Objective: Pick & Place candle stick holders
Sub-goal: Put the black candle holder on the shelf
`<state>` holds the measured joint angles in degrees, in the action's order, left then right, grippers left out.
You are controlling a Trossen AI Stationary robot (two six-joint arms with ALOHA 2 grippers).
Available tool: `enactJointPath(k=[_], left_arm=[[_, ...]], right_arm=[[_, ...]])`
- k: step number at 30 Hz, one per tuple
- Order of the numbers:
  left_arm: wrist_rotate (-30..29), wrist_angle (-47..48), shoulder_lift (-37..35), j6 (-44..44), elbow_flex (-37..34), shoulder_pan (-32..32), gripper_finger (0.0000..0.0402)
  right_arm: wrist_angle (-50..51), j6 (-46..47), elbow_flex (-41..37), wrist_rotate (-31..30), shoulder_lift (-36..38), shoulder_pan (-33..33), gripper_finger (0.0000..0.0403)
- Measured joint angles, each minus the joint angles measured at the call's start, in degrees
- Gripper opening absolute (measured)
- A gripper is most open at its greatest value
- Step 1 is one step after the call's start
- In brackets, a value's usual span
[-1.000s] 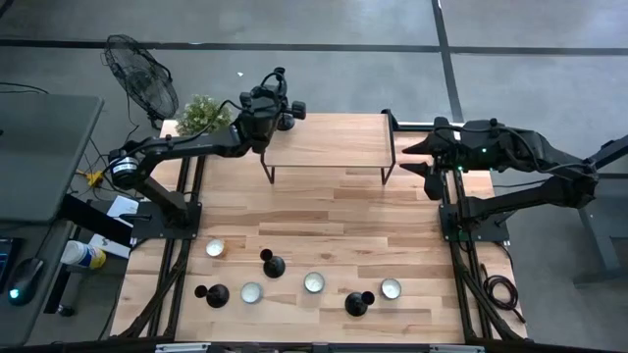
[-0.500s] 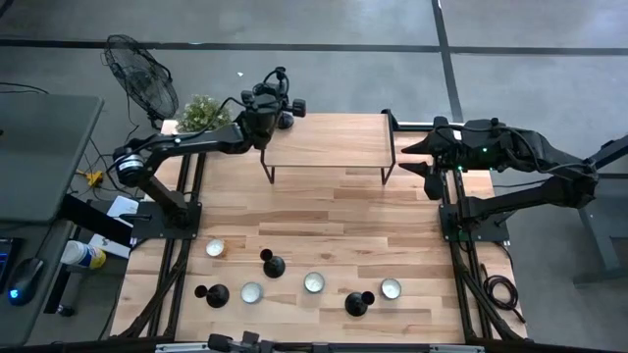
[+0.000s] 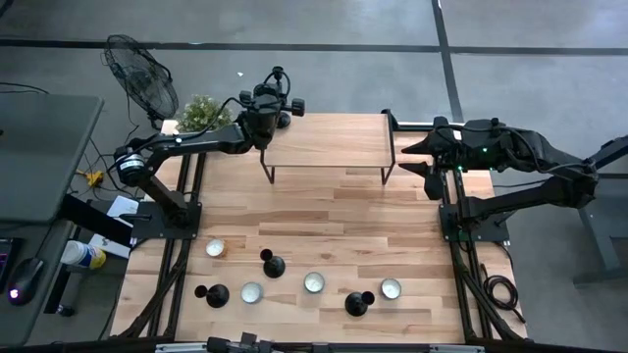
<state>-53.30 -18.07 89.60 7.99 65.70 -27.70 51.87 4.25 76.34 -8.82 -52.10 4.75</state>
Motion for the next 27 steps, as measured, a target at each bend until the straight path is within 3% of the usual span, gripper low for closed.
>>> enactJointPath(k=[13,18,27], left_arm=[[0.4,3.2,-0.2,1.5,0.2,0.5,0.0008],[0.4,4.1,-0.2,1.3,0.2,1.2,0.0029],[0.9,12.2,0.1,5.3,-0.1,1.9,0.0039]], right_arm=[[0.0,0.0,0.0,0.0,0.0,0.0,0.0169],[0.0,0.0,0.0,0.0,0.0,0.0,0.0169],[0.0,0.0,0.0,-0.5,0.0,0.0,0.0169]])
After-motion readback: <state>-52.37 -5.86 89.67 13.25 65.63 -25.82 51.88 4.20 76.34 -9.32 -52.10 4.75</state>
